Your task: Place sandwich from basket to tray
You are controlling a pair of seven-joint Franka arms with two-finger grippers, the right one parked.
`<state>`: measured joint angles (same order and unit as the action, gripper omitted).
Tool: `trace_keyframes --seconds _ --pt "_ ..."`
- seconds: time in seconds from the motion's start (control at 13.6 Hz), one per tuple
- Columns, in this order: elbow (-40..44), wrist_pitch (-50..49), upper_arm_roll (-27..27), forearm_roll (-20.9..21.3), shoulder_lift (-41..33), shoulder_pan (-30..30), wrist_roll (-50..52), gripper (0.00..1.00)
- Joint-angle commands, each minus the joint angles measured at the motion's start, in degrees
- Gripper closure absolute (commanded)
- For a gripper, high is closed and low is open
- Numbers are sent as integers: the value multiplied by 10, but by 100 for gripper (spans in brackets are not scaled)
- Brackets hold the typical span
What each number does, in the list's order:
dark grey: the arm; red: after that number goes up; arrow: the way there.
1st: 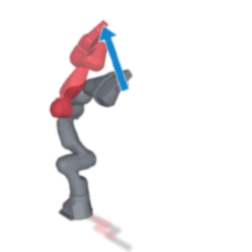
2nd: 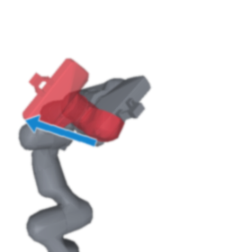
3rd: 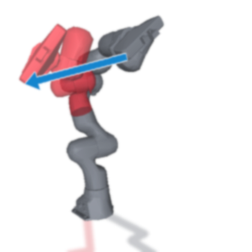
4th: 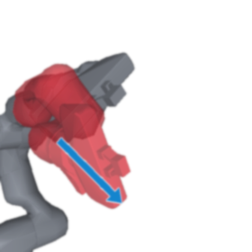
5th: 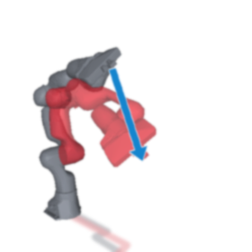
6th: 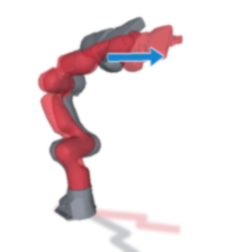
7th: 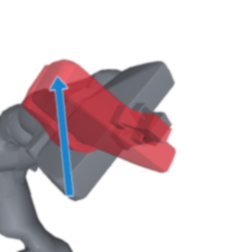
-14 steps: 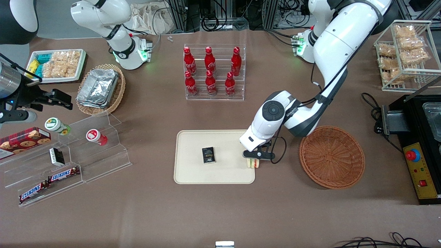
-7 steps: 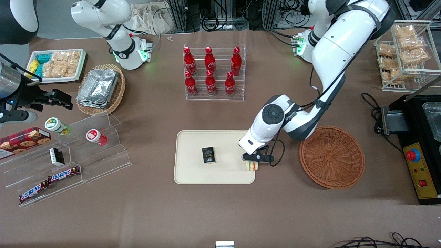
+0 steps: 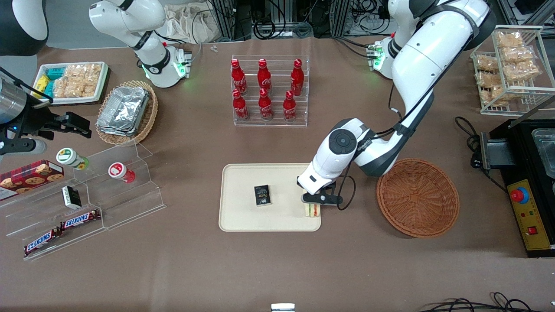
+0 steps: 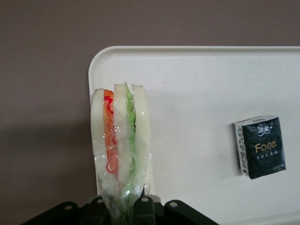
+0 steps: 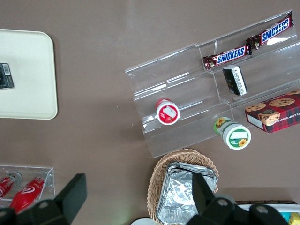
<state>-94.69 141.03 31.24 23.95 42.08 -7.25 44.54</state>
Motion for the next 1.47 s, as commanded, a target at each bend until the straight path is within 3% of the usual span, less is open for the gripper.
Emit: trace_keyframes --seconds 0.0,0.07,0.15,0.37,0.59,0.88,1.11,1.18,1.4 --pt "16 4 2 16 25 -4 14 33" --pt "16 4 2 16 27 -4 14 22" --pt "17 4 2 14 26 -4 16 3" --pt "17 3 3 11 7 -1 54 1" --pt "16 -18 2 4 -58 24 77 1" --pt "16 -142 3 -85 -155 67 38 1" --pt "18 -270 -1 -189 -238 94 -61 1" --pt "22 -321 -23 -227 -268 94 -107 1" --pt "39 -478 -154 -324 -348 65 -214 1"
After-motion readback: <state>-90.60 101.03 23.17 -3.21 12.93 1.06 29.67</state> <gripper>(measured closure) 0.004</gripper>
